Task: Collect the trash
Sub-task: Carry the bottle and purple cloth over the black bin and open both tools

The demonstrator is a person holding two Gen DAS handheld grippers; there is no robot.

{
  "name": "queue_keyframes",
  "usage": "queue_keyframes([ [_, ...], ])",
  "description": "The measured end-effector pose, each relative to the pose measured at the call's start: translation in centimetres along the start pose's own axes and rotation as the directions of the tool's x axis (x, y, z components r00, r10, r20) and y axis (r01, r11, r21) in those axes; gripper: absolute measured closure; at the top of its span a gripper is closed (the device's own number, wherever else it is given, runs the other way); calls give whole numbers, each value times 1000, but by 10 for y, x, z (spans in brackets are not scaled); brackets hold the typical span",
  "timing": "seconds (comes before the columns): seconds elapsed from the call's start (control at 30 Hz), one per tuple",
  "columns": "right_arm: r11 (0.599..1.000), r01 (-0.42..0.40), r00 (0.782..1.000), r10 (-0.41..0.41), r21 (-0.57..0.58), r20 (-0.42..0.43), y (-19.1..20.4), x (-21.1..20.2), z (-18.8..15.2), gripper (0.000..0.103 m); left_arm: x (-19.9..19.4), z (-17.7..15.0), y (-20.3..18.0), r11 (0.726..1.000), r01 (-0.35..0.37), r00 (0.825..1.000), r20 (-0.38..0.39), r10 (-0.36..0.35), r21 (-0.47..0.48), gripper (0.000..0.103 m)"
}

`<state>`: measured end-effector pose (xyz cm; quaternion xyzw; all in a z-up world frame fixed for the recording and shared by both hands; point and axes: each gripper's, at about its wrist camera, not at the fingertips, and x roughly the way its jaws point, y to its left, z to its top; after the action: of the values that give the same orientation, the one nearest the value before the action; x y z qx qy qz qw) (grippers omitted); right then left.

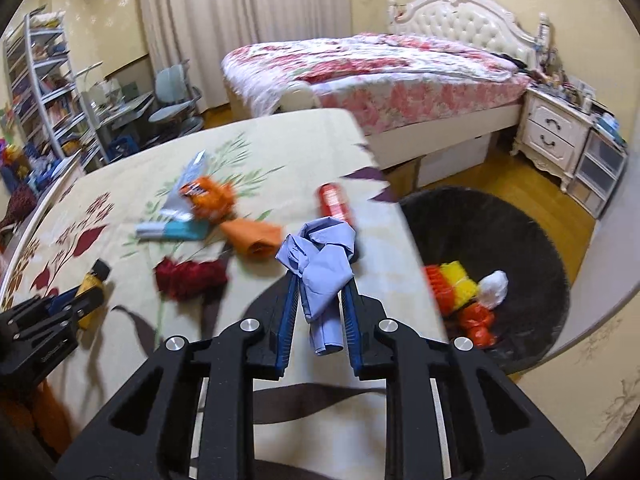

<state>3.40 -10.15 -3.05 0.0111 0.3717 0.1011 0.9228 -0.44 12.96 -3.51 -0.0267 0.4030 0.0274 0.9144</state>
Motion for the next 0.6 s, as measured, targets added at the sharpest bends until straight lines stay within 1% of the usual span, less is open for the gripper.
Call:
queue_keyframes([
  [0.13,998,48,998,-50,44,32,-30,-9,8,81,-8,8,-9,1000,20,999,33,-20,2,76],
  [0.27,994,85,994,-89,67,58,-53,-17,12,81,-19,24,-29,998,59,994,85,-61,19,76],
  [0.4,988,127,988,-134,81,82,-73,-22,16,81,-26,42,-62,992,111,984,136,-119,62,76],
  [0.6,981,161,979,-172,106,106,-100,-22,23,81,-18,63,-121,974,180,966,162,-201,138,76],
])
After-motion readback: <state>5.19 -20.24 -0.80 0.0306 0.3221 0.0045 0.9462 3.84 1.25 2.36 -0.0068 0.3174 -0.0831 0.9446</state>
